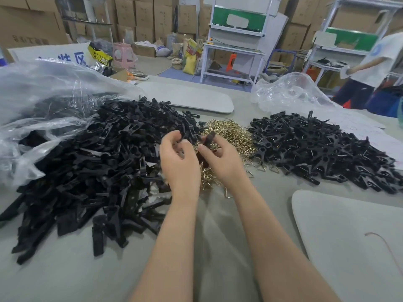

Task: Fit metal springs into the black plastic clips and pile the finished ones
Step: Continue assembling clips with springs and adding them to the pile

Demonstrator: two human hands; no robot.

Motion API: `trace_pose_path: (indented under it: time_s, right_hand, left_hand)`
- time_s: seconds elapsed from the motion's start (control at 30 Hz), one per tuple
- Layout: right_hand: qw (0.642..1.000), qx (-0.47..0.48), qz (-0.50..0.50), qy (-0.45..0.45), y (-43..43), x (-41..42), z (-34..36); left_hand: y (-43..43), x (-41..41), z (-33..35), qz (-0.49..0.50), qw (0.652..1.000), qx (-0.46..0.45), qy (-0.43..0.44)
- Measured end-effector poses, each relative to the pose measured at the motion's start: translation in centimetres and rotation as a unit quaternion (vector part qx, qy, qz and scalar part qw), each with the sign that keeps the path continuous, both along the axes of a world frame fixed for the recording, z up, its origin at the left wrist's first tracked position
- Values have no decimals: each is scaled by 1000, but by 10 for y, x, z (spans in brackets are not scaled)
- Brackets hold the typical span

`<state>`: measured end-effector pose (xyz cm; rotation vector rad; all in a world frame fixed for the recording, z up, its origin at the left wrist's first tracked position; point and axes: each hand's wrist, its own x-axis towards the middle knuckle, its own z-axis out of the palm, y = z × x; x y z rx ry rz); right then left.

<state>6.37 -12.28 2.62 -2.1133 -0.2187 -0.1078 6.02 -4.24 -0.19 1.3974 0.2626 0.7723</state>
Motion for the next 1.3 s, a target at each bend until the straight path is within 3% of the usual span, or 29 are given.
trace_pose_path:
  time_s: [0.1,0.17,0.23,0.47,0.67,0.8,1.0,1.13,1.3]
  right_hand:
    - [999,-8,-29,-12,-16,-6,-5]
    - [998,-49,-41,-29,-17,-8,-9]
    - [995,-78,-41,-44,-16,-9,-14]
    - [999,8,39,-11,-13,-14,-19]
    - [996,87,-17,12,-11,-14,-22]
    - [998,67,11,0,10,-19,-28]
    - [996,1,73,44,10,-11,-22]
    - [998,17,49,30,-9,-6,-13]
    - [982,181,-39,46,-34,-6,-8]
  left_hand:
    - [-8,2,-6,-160,983,61,73]
    - [-12,3,-8,-204,968,98,109]
    - [-12,4,-10,-198,967,106,121]
    - [1,8,-10,-79,989,46,121]
    - [2,1,1,-1,1000,-22,16]
    - [6,-2,9,28,996,-50,-69]
    - [5,-1,8,3,996,-75,-43]
    - [5,7,4,-39,990,-132,-10]
    - [-16,8,-1,-200,960,-193,38]
